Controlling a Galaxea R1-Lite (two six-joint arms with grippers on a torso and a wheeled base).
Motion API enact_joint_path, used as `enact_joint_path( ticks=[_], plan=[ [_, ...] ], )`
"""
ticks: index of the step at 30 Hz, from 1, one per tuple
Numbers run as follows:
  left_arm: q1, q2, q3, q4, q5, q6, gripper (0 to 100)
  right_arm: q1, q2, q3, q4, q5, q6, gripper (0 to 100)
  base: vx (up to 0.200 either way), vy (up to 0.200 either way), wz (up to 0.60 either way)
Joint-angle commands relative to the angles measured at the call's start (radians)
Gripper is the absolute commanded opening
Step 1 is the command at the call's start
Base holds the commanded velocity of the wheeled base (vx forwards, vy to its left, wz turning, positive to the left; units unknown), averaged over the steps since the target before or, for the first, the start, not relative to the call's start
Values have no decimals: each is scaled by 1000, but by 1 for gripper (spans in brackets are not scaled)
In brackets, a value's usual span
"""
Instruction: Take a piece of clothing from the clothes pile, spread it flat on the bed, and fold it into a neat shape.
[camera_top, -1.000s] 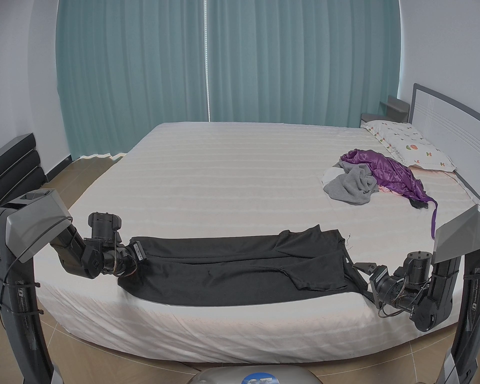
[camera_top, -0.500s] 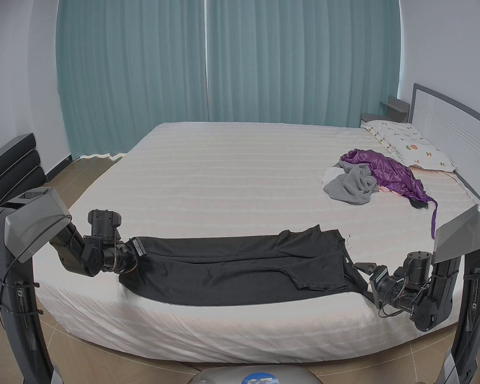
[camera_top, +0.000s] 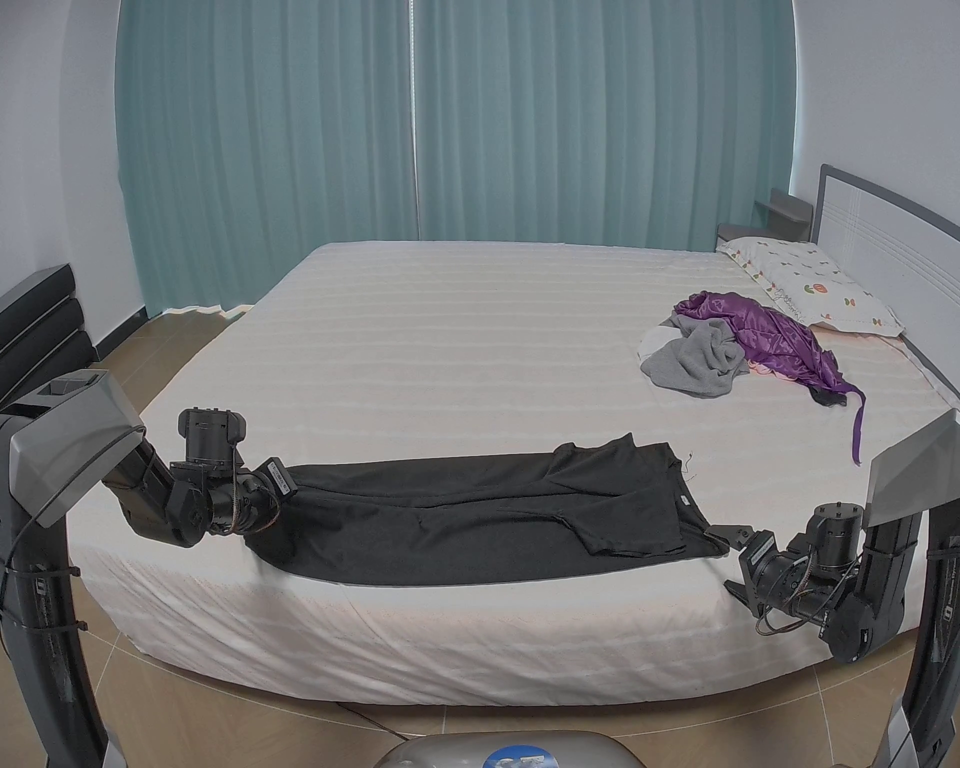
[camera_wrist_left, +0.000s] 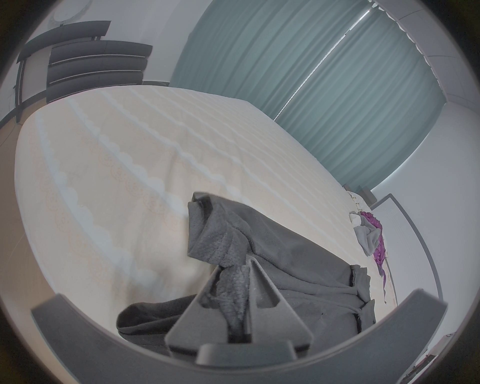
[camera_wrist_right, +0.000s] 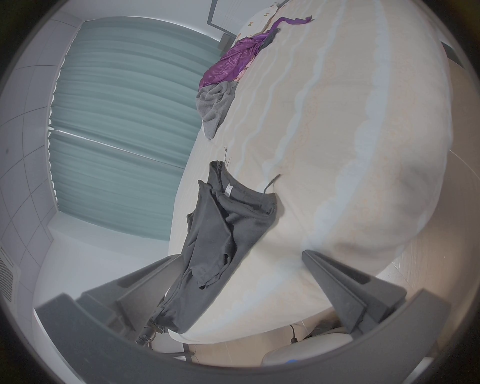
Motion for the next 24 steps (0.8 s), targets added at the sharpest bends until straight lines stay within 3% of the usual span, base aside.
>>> enact_joint_path(
  ticks=[1,14,24],
  plan=[
    [-10,-4,-1,-4,0,0,0,0,1,2,-13,-1,0,100,0,-200,0],
    [-36,-47,10,-53,3,-61,0,-1,0,-6,-13,-1,6,100,0,-200,0],
    [-100,-104,-8,-44,38,-83,0,-3,0,-4,-13,-1,6,100,0,-200,0]
  ],
)
